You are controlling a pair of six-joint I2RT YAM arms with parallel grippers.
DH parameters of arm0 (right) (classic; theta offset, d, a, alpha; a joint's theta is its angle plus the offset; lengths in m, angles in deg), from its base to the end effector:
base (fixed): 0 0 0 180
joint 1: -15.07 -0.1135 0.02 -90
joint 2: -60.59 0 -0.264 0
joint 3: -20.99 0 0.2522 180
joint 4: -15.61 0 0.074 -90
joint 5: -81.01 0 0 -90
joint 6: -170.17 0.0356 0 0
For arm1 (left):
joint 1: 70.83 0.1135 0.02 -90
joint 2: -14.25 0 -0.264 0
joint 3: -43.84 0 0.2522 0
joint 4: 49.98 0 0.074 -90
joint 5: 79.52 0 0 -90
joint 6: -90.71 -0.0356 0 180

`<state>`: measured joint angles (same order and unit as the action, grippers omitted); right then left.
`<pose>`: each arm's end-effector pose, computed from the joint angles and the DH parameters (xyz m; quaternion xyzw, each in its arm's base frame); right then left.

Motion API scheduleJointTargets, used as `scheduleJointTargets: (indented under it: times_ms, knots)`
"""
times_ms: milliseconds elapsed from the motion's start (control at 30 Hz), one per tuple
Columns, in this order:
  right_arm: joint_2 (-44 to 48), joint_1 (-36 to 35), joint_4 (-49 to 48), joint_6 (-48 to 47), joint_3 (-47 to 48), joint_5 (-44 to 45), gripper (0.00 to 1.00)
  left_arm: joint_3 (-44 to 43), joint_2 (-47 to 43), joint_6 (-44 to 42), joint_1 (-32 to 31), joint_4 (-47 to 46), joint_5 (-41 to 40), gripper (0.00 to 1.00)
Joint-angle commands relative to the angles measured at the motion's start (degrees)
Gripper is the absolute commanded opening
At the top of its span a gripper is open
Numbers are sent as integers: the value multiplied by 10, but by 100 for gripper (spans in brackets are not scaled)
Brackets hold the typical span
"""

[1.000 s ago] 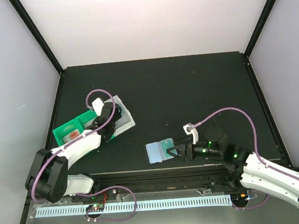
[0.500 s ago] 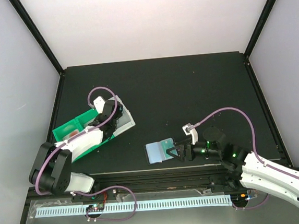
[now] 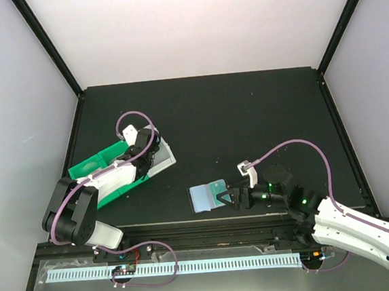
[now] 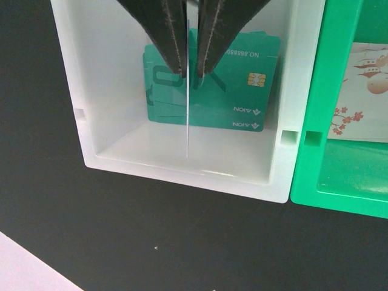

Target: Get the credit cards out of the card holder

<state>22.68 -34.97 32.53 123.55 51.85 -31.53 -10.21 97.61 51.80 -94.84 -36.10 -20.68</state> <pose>0.0921 0.1311 0.2013 -0.1541 0.8148 0.5013 0.2471 0.2683 -0.0994 0.1808 -0.3107 0.8345 -0.0378 0.4536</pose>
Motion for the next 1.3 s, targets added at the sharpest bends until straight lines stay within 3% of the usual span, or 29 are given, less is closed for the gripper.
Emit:
scheduleJointTargets:
  times_ms: [0, 433, 867, 1000, 1267]
  knots:
    - [3, 1, 9, -11, 7, 12, 100, -22, 12, -7, 4, 4, -15, 10]
    - [19, 0, 15, -7, 3, 20, 100, -36, 20, -12, 5, 14, -6, 16]
    - [22, 1, 29, -8, 6, 28, 100, -51, -10, -42, 4, 50, 0, 30]
    - [25, 1, 42, -5, 9, 31, 100, -50, -42, -61, 5, 58, 19, 41]
    - [38, 1, 82, -14, 14, 55, 100, -54, -134, -132, 5, 124, 100, 77]
